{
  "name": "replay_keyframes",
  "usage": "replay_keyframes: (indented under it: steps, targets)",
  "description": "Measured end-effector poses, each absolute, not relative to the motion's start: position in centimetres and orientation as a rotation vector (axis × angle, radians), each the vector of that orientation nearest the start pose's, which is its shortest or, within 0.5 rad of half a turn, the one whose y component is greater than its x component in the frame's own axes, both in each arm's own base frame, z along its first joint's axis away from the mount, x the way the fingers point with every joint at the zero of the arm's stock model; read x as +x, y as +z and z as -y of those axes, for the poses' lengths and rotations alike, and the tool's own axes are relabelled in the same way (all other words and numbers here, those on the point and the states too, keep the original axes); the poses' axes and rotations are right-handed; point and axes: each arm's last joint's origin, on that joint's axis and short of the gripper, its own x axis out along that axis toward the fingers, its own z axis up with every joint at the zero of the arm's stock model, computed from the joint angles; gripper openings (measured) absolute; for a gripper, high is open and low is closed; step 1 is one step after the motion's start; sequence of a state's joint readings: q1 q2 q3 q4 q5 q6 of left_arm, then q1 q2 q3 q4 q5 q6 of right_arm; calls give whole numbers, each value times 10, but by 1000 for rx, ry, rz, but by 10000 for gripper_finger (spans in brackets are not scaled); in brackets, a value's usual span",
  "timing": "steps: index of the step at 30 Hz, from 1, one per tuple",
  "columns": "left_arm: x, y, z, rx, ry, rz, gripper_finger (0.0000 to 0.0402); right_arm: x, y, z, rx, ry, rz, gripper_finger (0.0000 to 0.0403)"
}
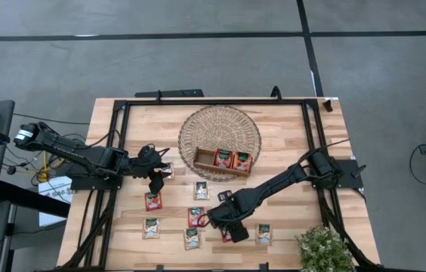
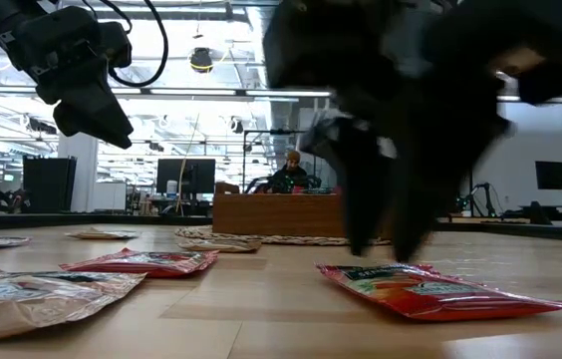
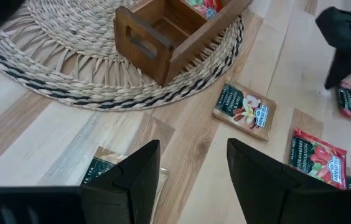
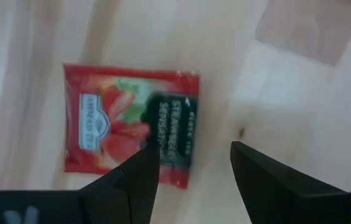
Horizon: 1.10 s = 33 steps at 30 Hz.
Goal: Pick & Place Tea
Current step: Put the red tea bag into the middle section of the wooden organizer
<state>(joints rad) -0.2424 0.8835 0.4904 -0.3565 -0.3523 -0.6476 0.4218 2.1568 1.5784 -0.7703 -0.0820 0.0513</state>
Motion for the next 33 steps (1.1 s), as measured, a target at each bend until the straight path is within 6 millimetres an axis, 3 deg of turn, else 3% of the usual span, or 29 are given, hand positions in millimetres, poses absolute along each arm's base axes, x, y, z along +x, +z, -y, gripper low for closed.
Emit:
replay_keyframes:
  steps: [5,12,24,33]
  targets:
    - [169,205,31,-399,329,-649,179,393,123,-180,-197,353,-1373,188]
    - [169,204,31,-399,329,-649,179,394,118,-177,-147,301,-1392,169]
    - [169,204,31,-396,328,-651,179,393,118,-178,-108,262,-1406,53]
    - [169,204,31,-395,328,-651,179,395,120,-171,-55,218,-1412,3]
